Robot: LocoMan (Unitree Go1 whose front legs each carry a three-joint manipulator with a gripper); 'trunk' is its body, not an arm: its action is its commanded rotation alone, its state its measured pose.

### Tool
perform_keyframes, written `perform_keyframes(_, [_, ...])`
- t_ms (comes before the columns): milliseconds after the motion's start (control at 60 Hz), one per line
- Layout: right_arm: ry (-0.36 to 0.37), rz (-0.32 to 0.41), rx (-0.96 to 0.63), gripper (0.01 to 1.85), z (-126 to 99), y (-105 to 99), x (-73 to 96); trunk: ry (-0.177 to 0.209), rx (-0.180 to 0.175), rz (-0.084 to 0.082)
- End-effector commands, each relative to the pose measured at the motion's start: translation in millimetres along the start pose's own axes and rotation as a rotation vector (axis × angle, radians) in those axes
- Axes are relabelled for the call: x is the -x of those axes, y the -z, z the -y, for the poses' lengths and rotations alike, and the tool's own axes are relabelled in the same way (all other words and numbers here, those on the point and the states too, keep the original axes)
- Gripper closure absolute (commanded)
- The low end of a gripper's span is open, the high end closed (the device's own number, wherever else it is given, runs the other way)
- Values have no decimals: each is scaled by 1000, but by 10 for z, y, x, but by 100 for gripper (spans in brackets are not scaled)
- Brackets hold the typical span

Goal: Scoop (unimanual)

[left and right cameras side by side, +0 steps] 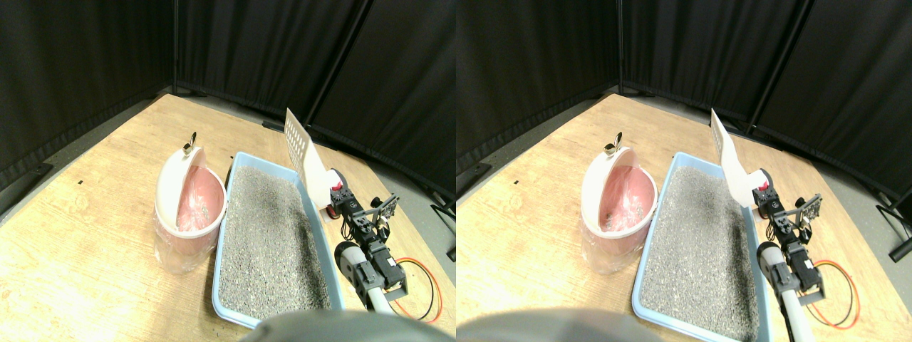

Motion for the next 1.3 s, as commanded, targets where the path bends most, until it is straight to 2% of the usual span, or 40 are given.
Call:
perform_keyframes(17, [-99, 54, 74, 181, -131, -76, -5, -25, 15, -3])
perform_keyframes(83, [-128, 75, 160, 181, -148, -106, -3, -25, 15, -3])
perform_keyframes(183, [-135, 92, 204, 181, -171, -133, -3, -26, 13, 0])
perform_keyframes(383, [-132, 76, 283, 181, -208, -148, 7, -30, 14, 4])
perform_keyframes(650, [-154, 50, 478, 181, -301, -150, 22, -50, 22, 9])
perform_keyframes(950, [-165, 39, 606, 181, -357, -115, 33, -69, 29, 19])
perform_keyframes(1167, [-175, 35, 632, 181, -386, -89, 22, -87, 36, 28])
perform_keyframes(1300, [-153, 32, 652, 181, -443, -66, 3, -103, 43, 30])
